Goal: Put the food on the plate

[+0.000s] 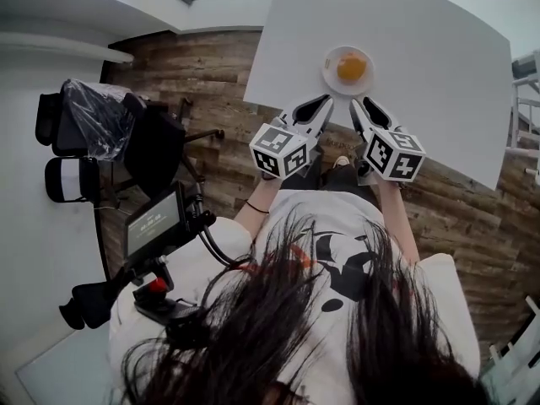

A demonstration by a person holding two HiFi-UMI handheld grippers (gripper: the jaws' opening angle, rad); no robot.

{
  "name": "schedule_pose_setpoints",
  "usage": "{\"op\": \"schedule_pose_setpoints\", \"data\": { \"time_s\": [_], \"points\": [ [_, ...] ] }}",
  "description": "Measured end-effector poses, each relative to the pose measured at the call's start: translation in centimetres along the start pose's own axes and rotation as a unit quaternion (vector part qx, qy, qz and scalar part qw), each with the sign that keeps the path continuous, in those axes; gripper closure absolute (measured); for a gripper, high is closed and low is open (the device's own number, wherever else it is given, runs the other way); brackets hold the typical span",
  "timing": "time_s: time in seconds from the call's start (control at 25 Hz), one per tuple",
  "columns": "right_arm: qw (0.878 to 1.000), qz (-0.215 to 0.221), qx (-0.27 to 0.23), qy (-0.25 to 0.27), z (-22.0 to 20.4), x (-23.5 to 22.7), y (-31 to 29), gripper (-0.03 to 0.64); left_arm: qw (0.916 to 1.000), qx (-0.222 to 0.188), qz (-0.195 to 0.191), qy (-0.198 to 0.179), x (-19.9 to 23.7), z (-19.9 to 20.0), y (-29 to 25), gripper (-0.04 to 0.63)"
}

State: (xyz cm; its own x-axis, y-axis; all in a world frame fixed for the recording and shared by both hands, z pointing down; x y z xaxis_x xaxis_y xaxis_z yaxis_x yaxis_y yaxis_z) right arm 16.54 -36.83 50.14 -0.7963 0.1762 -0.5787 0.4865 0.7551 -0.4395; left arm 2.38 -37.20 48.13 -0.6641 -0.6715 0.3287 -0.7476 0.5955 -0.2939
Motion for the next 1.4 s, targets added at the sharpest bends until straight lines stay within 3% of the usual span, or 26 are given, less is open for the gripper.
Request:
{"op": "schedule_pose_setpoints", "data": {
  "time_s": [0.16,0.48,0.8,1.08,1.4],
  "points": [
    [1.000,0.008,-0.001,-0.017,-1.0,0.1,0.0,0.568,0.9999,0.012,0.006,0.004,-0.6,-1.3,1.0,0.589],
    [0.999,0.031,-0.004,-0.017,-3.8,1.3,5.2,0.568,0.9999,0.004,0.013,-0.008,-5.9,-2.9,4.3,0.589],
    [1.000,0.018,-0.009,-0.013,-6.2,3.6,6.8,0.568,0.9999,0.005,0.004,-0.008,-6.6,-4.3,8.4,0.589],
    [0.999,0.002,-0.030,-0.029,-10.0,8.4,8.1,0.568,0.9995,-0.014,-0.021,-0.019,-5.8,-4.7,13.8,0.589],
    [0.997,-0.029,-0.047,-0.045,-18.1,15.6,11.1,0.568,0.9969,-0.023,-0.070,-0.027,-6.1,-6.5,23.1,0.589]
  ]
}}
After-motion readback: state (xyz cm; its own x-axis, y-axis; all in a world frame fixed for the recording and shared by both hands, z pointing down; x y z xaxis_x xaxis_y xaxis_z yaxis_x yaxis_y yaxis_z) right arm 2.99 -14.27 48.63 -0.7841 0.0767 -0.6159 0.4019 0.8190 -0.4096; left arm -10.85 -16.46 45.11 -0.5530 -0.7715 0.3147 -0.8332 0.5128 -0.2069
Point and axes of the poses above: the fingertips, and each gripper's own axes: y backward along the fingers, x to its left, z out of its top, the point moved 6 cm from there along y, backward along the fingers, and after that the axes turned 3 degrees about -y, right-handed, at the moved point
